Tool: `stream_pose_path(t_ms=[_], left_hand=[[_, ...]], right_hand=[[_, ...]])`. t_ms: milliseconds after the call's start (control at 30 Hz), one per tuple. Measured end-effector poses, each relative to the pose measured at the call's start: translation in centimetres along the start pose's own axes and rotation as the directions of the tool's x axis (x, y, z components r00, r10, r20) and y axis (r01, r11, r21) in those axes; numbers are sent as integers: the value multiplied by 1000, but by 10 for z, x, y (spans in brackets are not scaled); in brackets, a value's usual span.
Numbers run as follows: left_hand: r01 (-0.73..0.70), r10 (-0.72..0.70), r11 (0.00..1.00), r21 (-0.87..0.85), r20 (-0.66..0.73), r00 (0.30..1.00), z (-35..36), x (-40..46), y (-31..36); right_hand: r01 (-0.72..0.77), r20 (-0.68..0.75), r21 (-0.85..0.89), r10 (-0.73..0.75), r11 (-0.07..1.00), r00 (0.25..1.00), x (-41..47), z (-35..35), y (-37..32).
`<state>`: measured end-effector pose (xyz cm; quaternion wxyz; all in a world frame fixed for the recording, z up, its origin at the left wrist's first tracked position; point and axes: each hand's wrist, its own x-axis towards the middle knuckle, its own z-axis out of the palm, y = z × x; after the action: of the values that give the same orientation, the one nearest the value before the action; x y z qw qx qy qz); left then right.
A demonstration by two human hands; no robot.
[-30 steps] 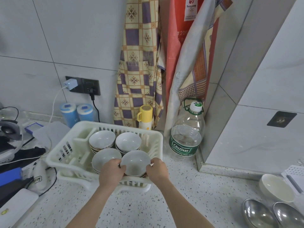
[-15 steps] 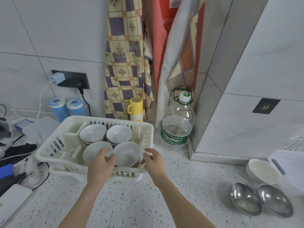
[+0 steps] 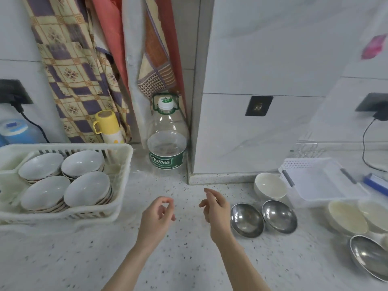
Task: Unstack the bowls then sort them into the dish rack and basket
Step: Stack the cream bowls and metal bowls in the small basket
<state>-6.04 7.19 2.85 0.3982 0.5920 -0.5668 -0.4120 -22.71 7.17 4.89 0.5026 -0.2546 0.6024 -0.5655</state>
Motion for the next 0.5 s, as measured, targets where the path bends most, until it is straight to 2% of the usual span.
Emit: stream_pose_path(t_ms=[267, 400, 500], left_hand=[[99, -94, 992, -72, 77, 993, 179, -32, 50], [146, -126, 982, -122, 161, 979, 263, -51, 78], [164, -137, 982, -96, 242, 961, 314, -59, 94]], right_hand=[[72, -36, 15, -71, 997, 997, 46, -165, -57], [45, -95, -36, -48, 998, 994, 60, -248, -75], [10, -167, -13, -12, 1000, 986, 69, -302, -83]])
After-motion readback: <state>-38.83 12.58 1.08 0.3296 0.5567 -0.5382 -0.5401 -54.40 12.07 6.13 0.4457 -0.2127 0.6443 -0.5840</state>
